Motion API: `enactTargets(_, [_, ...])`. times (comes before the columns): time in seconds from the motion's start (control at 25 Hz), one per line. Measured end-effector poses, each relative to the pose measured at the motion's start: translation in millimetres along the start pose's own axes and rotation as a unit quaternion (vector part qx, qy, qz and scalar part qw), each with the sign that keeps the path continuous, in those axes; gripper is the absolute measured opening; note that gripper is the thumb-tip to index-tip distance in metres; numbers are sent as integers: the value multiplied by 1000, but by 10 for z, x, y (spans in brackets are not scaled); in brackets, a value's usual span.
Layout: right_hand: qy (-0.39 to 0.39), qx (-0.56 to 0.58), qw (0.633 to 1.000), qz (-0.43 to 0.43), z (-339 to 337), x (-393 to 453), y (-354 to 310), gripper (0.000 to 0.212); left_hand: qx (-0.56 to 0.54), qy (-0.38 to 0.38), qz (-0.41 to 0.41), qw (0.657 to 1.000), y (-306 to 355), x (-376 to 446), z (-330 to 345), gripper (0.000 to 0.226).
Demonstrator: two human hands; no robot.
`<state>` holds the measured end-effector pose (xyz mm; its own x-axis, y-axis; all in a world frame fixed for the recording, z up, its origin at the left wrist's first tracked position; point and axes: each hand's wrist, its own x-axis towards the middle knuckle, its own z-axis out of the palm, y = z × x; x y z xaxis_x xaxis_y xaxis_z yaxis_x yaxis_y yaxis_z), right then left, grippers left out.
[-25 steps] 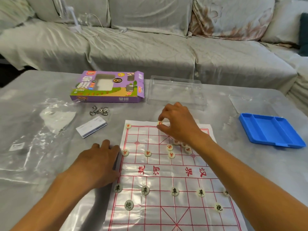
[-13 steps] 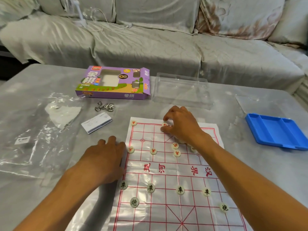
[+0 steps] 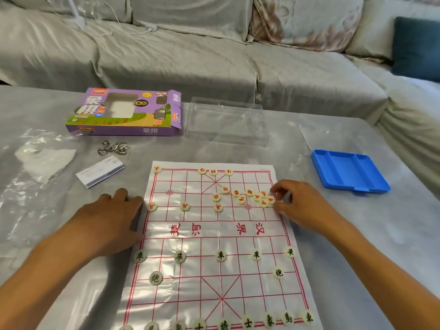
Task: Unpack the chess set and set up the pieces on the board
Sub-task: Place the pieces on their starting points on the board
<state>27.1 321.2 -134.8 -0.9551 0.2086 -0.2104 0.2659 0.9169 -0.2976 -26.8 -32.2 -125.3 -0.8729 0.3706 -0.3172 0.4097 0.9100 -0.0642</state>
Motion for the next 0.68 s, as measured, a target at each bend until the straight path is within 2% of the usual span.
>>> enactTargets(0.2, [-22, -43, 998, -26, 4, 40, -32, 30, -5, 8, 3, 1000, -17, 13, 16, 75])
enactTargets(0.68, [39, -46, 996, -63, 142, 46, -79, 34, -1, 7, 0, 1000, -6, -18, -2, 74])
